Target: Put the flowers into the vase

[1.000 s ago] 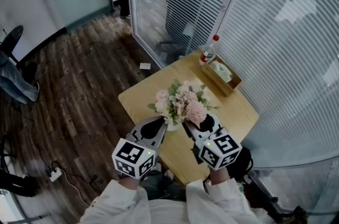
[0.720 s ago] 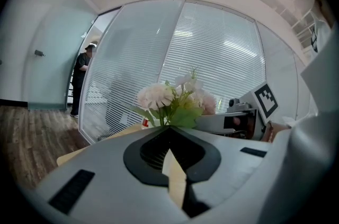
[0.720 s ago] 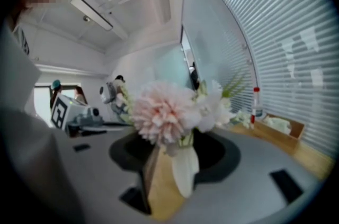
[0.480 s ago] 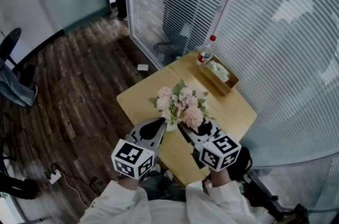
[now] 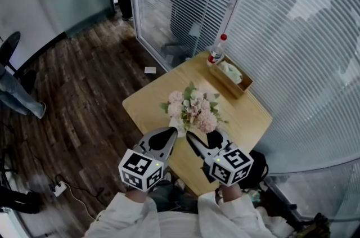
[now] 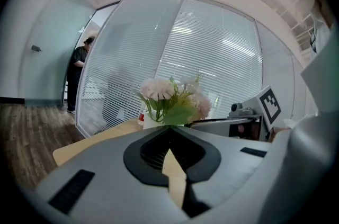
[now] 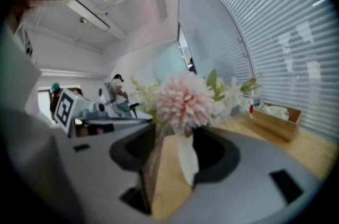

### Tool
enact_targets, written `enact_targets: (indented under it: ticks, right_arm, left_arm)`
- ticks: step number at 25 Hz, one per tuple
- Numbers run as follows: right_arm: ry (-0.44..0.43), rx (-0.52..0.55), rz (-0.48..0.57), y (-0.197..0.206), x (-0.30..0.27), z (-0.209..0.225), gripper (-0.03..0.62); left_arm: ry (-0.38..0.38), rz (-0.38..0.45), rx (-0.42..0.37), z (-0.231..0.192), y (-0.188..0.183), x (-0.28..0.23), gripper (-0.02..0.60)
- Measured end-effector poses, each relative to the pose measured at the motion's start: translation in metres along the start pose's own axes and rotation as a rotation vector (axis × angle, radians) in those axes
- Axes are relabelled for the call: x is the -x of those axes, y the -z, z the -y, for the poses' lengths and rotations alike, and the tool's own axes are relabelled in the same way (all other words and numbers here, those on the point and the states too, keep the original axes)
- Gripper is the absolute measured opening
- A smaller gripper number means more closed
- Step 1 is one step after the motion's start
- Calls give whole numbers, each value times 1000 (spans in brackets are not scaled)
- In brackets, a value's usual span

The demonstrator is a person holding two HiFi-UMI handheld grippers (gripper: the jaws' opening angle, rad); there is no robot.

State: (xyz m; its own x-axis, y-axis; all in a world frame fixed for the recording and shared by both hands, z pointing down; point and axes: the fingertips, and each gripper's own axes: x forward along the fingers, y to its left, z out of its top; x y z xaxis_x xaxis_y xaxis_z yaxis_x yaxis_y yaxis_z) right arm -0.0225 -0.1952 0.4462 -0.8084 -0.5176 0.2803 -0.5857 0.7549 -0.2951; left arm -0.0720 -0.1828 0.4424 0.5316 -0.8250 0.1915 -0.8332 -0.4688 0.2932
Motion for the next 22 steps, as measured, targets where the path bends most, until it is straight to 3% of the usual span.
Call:
enact_targets:
  ticks: [17, 22]
  right_arm:
    - [-58, -37, 25, 21, 35, -24, 207]
    - [-47, 4, 28, 27, 47, -27, 206]
  left_arm:
    - [99, -80, 16, 41, 33, 2, 9]
    - [134, -96, 18, 54, 40, 2, 9]
